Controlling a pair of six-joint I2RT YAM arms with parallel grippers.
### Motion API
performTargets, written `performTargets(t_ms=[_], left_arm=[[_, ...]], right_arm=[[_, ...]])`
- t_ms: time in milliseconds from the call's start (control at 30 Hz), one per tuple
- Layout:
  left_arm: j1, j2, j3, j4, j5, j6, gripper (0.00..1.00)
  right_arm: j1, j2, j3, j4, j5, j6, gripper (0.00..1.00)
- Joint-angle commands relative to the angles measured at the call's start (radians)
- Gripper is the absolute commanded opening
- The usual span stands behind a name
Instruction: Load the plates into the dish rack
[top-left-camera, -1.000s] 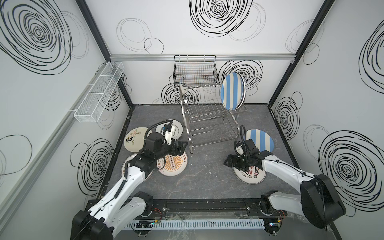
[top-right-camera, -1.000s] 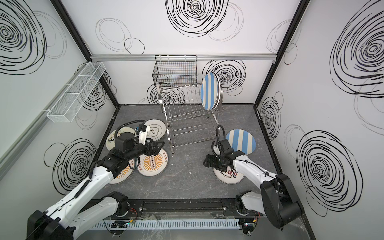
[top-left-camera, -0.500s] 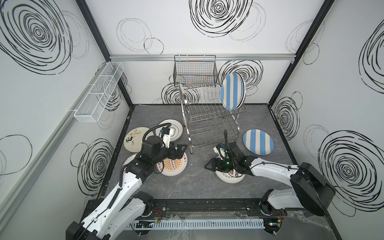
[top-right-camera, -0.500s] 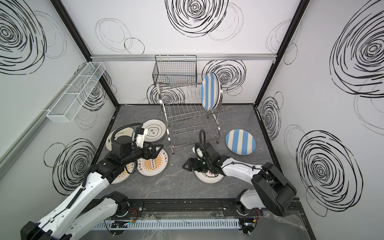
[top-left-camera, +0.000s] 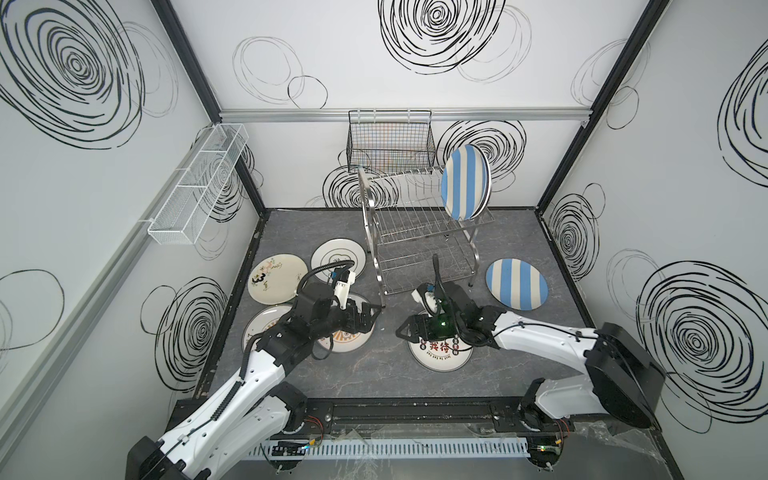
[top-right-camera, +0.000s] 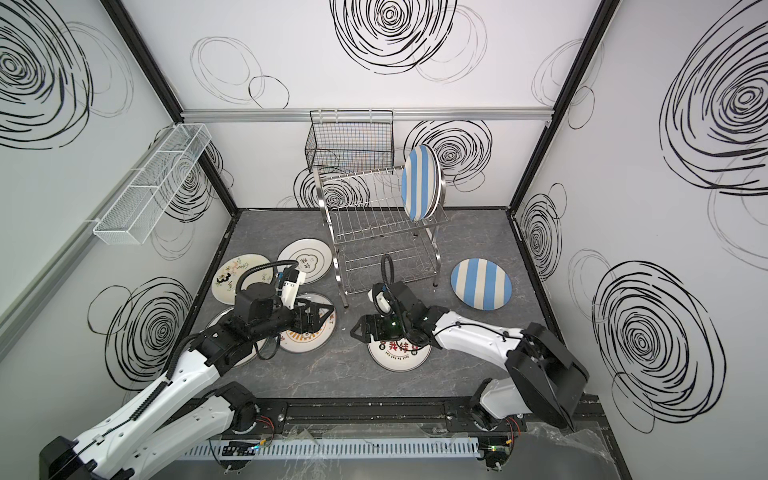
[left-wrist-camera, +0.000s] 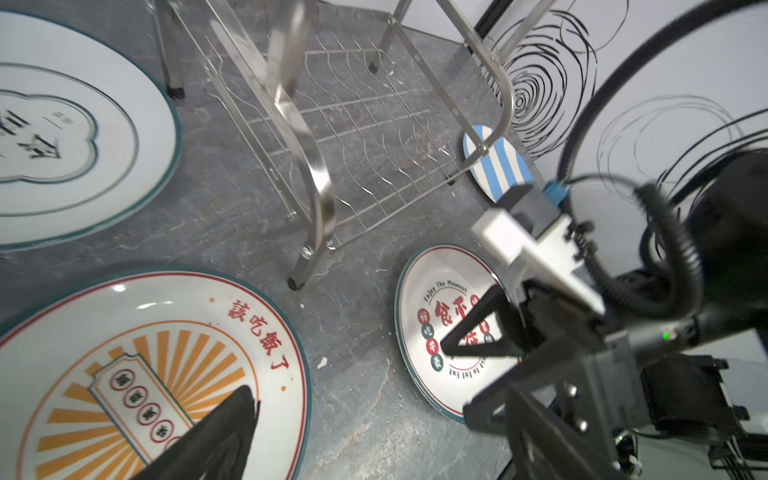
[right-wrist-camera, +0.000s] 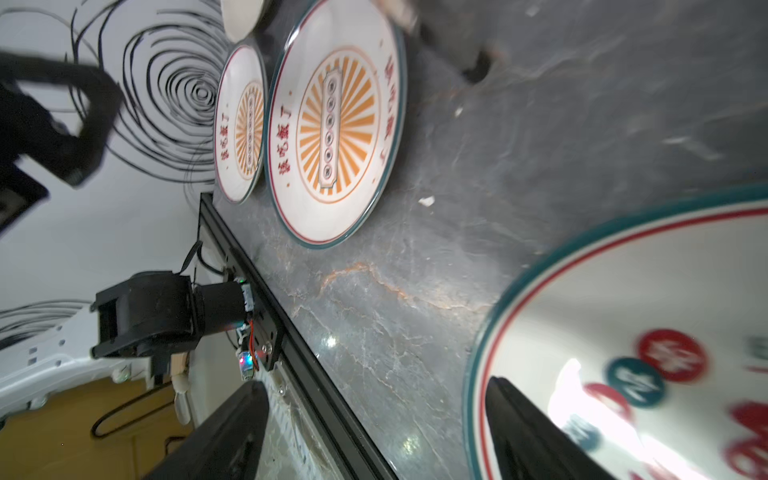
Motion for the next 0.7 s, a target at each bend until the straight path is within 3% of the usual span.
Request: performTargets(t_ms=[0, 33, 133, 267, 400, 667], left_arm=[[-0.100, -0.001, -0.020, 0.066, -0.070, -0.048, 0.96], [-0.134, 0.000, -0.031, 0.081, -0.087, -0.058, 0.96], [-0.185, 0.019, -0.091, 0.178, -0.083, -0.108, 0.96], [-0.224, 0.085, -0.138, 0.293, -0.063, -0.147, 0.96], [-0.293, 0.174, -0.117, 0.311, -0.123, -0.118, 0.96], [-0.331, 0.367, -0.081, 0.401, -0.131, -0.102, 0.96]], right_arm=[[-0.031, -0.120, 0.023, -0.329, 0.333, -0.017, 0.85], [-0.031, -0.147, 0.022, -0.398, 0.418, -0.011, 0.85], [-0.057, -0.202, -0.017, -0.512, 0.531, 0.013, 0.86], [-0.138, -0.261, -0.110, -0.524, 0.473, 0.040, 0.86], [-0.163, -0.313, -0.176, -0.534, 0.499, 0.091, 0.87], [-0.198, -0.420, -0.312, -0.342, 0.407, 0.100, 0.86]])
